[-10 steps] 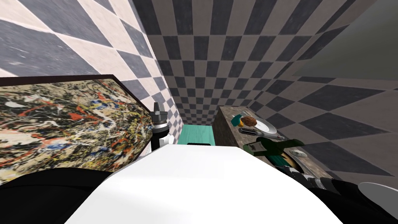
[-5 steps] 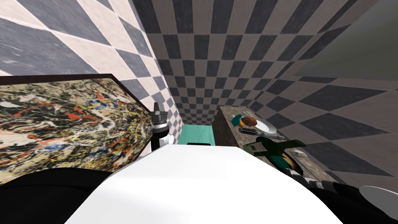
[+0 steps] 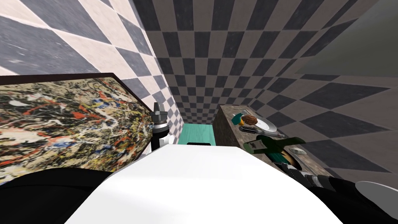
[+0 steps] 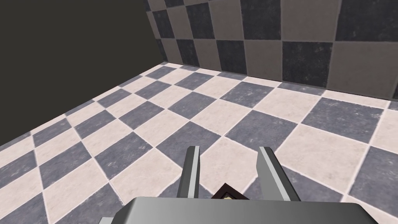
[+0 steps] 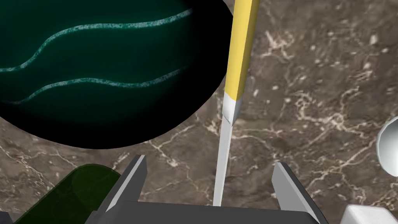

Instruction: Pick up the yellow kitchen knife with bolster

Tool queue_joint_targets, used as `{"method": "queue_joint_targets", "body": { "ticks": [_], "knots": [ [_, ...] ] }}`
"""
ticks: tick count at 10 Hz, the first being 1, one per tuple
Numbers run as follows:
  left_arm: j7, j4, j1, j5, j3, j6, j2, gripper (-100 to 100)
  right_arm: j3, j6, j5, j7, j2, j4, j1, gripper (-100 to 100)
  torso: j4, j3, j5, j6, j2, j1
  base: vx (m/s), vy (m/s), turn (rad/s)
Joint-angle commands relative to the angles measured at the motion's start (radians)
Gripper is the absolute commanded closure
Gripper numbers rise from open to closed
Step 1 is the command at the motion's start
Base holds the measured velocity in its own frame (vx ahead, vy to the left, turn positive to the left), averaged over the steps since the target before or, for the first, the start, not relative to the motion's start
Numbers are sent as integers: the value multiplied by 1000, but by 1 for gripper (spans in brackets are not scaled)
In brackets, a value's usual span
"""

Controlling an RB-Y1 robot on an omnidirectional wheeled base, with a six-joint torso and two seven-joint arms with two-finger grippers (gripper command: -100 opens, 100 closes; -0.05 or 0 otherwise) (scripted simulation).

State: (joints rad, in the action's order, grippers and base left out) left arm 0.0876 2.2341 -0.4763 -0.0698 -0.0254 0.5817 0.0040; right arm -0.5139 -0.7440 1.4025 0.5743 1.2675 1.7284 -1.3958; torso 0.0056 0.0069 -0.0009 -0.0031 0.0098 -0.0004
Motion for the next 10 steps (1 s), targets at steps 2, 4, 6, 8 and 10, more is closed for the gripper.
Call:
{"method": "queue_joint_targets", "body": {
  "ticks": [2,4,6,8,10],
  "knots": [
    [0,0,0,0,0,0,0,0,-22,38,-13,17,-19,4,39,-100,1,1,0,0,2,1,-157,84,-7],
    [0,0,0,0,0,0,0,0,-9,34,-11,20,-16,-2,38,0,0,-1,0,0,-2,-3,-34,13,-4],
    [0,0,0,0,0,0,0,0,44,61,-14,6,27,-16,74,-100,-2,-4,-1,0,-8,-5,6,3,-85],
    [0,0,0,0,0,0,0,0,79,80,-16,-3,56,-24,98,-100,-2,-5,-1,0,-9,-5,15,3,-59],
    [0,0,0,0,0,0,0,0,132,107,-19,-16,99,-37,133,-100,-2,-6,-1,0,-10,-5,16,4,-89]
  ]
}}
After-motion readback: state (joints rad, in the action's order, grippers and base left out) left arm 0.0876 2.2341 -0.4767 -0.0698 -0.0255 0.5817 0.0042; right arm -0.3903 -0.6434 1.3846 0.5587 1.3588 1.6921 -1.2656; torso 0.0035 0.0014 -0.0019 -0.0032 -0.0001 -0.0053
